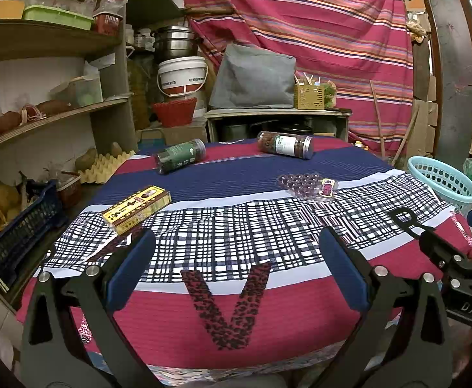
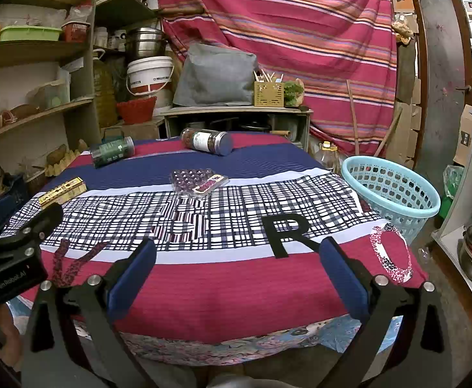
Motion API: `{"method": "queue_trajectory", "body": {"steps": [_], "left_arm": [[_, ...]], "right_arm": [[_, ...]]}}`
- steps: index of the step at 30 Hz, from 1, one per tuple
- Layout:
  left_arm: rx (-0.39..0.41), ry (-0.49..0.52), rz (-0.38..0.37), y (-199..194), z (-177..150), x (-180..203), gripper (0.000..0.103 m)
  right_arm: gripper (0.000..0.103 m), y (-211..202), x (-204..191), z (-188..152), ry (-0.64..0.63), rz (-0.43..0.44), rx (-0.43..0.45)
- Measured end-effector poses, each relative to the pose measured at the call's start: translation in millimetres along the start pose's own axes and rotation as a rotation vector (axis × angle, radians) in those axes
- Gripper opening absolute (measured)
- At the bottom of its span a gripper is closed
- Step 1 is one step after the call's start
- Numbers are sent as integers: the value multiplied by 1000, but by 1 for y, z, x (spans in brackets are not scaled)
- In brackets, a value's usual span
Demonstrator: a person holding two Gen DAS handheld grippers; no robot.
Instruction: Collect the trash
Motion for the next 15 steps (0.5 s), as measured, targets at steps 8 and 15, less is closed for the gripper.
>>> {"method": "queue_trajectory", "body": {"steps": [8,15], "left_arm": [[-1,1,-1,0,0,1,98],[-1,-1,-1,0,0,-1,98]], "right_arm": [[99,0,0,0,-1,0,0],[99,0,0,0,0,0,0]]}}
Point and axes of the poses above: each gripper's, at about its wrist camera, not at the fingertips, and y roughly the way its jaws point, x to its right, z to its top, the point moved 4 cm from there along y, roughly the way its jaws point, and after that the axes turned 11 degrees about -x, right-handed, at the moved point
